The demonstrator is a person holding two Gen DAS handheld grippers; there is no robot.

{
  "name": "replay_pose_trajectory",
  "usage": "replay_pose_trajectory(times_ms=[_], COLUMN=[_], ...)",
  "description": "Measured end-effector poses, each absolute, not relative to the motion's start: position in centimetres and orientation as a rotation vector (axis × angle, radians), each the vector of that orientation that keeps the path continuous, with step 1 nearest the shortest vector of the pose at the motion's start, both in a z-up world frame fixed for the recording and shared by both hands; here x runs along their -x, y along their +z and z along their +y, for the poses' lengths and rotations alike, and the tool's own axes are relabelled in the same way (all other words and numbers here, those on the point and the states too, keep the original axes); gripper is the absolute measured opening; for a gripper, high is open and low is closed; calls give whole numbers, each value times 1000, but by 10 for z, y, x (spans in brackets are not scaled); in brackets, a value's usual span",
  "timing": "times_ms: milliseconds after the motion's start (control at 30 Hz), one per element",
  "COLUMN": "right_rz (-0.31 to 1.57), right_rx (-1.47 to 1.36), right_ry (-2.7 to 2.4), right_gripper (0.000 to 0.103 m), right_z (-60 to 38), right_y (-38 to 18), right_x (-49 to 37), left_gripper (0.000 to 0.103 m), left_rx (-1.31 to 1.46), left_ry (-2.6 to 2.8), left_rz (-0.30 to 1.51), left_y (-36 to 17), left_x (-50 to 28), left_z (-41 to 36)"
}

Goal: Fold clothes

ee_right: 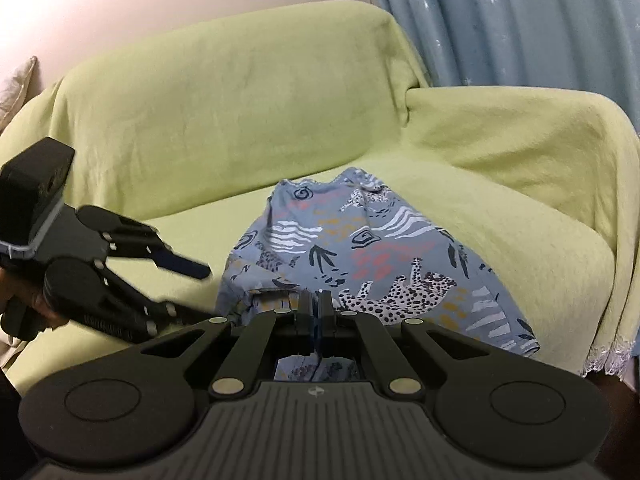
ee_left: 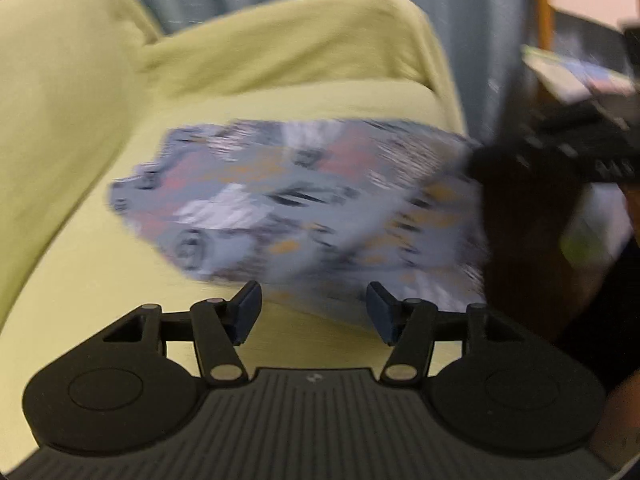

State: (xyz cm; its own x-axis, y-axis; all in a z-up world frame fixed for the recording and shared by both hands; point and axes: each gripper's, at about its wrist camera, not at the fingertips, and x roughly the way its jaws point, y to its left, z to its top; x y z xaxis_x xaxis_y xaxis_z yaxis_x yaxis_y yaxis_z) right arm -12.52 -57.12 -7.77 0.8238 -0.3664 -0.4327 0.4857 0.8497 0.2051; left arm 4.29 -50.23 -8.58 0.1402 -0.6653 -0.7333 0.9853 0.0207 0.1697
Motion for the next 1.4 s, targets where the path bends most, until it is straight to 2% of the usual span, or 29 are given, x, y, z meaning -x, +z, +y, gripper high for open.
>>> replay_pose_trajectory(times_ms=[100, 200, 367, 400, 433, 500, 600, 633, 867, 1000, 1067, 1133, 1333, 1400], right_rz=[388, 382, 393, 396, 399, 405, 403, 400, 423, 470, 484, 493, 606, 637], right_rx=[-277, -287, -295, -295, -294, -292, -302, -308, -269, -250, -243, -229, -111, -64], right_ry=[-458, -446, -428, -426, -424, -422, -431, -431, -374, -351, -332, -306, -172, -129], right_gripper=[0, 0, 0, 0, 0, 0, 0, 0, 0, 2, 9, 10, 24, 33], right_z=[-567, -566, -564, -563, -563, -563, -565, -566, -554, -551, -549, -545, -520, -509], right_y=[-76, -76, -78, -78, -79, -79, -79, -79, -77, -82, -83, -84, -97, -101], right_x=[124, 124, 121, 120, 120, 119, 119, 119, 111, 107, 106, 104, 85, 78], left_gripper=[55, 60, 63, 66, 77, 88, 86, 81, 78, 72, 70, 69, 69, 70], left_rx=[-713, -602, -559, -563, -566, -571, -594, -600, -479, -472, -471, -466, -427, -424], left_ry=[-1332, -1284, -1207, -1165, -1122, -1050, -982, -951, -847, -870, -885, -894, -911, -913], left_rz=[652, 740, 700, 669, 639, 581, 507, 492, 612, 617, 616, 624, 646, 645], left_y=[-96, -101, -105, -107, -110, -114, -114, -112, -91, -88, -88, -87, -86, -85], left_x=[-51, -64, -61, -57, -53, -46, -38, -38, -68, -64, -64, -66, -70, -70], left_z=[-508, -509, -516, -519, -522, -527, -525, -520, -472, -468, -469, -472, -476, -476])
